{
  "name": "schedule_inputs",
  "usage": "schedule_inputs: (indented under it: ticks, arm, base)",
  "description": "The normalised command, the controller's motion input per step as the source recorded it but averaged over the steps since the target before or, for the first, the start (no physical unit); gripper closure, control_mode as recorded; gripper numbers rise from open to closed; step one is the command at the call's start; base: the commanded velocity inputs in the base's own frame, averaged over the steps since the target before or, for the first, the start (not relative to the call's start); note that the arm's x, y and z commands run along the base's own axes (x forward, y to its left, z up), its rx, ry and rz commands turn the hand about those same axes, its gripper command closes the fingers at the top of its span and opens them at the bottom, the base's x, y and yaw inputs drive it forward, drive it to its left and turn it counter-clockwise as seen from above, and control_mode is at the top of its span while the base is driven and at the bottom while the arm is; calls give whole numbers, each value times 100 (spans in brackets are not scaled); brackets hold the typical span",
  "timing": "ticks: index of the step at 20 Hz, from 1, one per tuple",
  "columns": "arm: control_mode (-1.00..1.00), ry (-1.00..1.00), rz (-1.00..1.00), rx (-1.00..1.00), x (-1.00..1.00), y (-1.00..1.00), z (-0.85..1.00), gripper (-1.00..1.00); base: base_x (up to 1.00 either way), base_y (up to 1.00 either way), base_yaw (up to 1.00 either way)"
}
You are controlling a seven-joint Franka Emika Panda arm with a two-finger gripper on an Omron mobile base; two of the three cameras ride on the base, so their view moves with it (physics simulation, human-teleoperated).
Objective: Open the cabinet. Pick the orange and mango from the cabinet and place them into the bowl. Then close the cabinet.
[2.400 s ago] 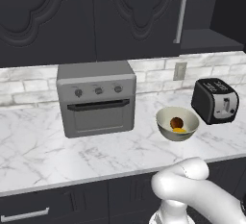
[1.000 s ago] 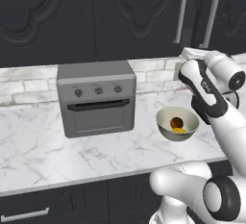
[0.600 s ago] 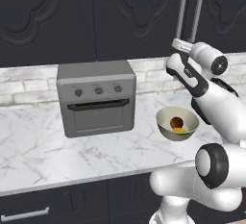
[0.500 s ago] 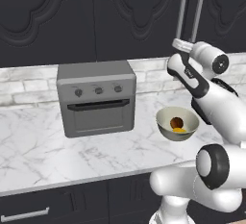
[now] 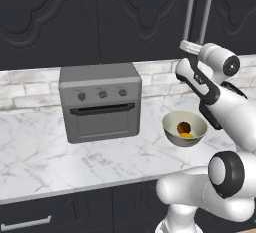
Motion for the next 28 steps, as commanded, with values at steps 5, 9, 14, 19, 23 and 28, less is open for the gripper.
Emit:
schedule_inputs:
  ticks: [5, 9, 14, 19, 23, 28]
  arm:
    - [-100, -1, -7, -10, 69, 3, -71, -100]
    - [-100, 0, 0, 0, -3, 3, 0, -100]
    - [-100, 0, 0, 0, 0, 0, 0, -100]
    - [-100, -2, 0, 0, -2, 0, 0, -100]
    - [-100, -6, 6, -11, -50, 45, -3, -100]
    - [-100, 1, 11, -13, -7, 61, 0, -100]
  base:
    - [0, 0, 0]
    - [0, 0, 0]
    - [0, 0, 0]
    - [0, 0, 0]
    - [0, 0, 0]
    - [0, 0, 0]
